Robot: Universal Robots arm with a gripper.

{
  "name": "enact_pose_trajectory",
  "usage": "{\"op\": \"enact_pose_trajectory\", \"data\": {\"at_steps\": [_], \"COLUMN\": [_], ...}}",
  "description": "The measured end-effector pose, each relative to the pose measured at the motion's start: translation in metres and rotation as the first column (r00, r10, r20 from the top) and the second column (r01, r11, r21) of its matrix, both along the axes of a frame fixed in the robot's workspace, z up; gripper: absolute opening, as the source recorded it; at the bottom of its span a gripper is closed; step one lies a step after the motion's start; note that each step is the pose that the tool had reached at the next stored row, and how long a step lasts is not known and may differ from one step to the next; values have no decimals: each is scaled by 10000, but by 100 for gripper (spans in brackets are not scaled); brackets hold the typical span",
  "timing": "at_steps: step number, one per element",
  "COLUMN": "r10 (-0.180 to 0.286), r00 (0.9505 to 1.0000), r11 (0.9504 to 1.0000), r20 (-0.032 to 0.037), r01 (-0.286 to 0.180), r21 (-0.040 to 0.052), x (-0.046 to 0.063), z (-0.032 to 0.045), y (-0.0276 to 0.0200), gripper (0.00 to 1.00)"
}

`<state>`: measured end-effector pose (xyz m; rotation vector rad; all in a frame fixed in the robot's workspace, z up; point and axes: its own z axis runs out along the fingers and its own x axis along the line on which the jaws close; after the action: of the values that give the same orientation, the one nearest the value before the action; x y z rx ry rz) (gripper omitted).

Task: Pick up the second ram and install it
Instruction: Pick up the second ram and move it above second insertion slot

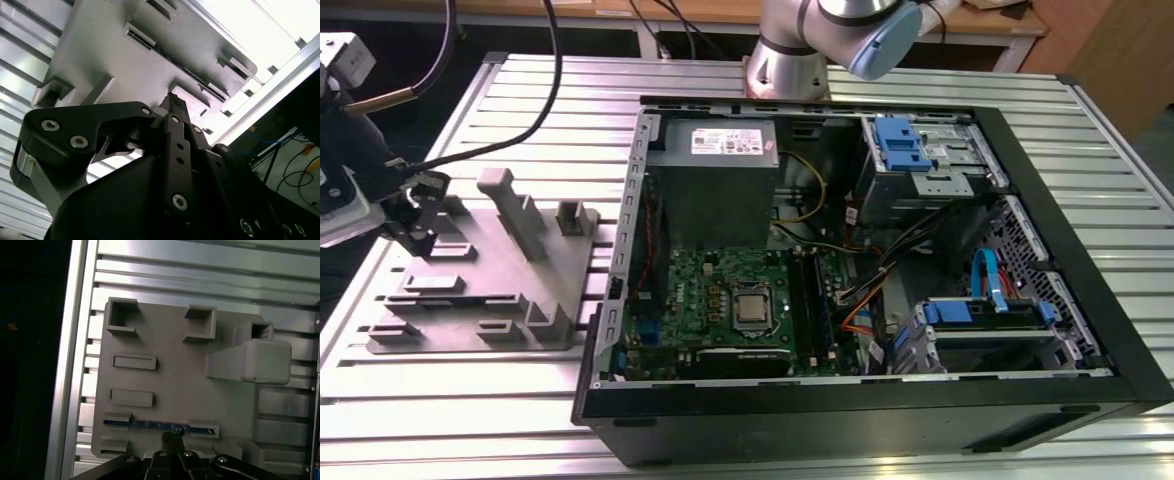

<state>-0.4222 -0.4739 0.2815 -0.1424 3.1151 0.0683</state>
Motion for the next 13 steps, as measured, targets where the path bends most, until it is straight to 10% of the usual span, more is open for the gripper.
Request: {"op": "enact_pose_trajectory", "data": {"at_steps": [7,13], "r10": [1012,1950], "r00": [9949,9808], "r11": [9949,9808], "r20": [0,-2], "r01": [-1012,-1950], "r21": [-3,-11], "x": [0,0], "z": [-9,-17], "y": [0,0], "gripper": [7,7]}}
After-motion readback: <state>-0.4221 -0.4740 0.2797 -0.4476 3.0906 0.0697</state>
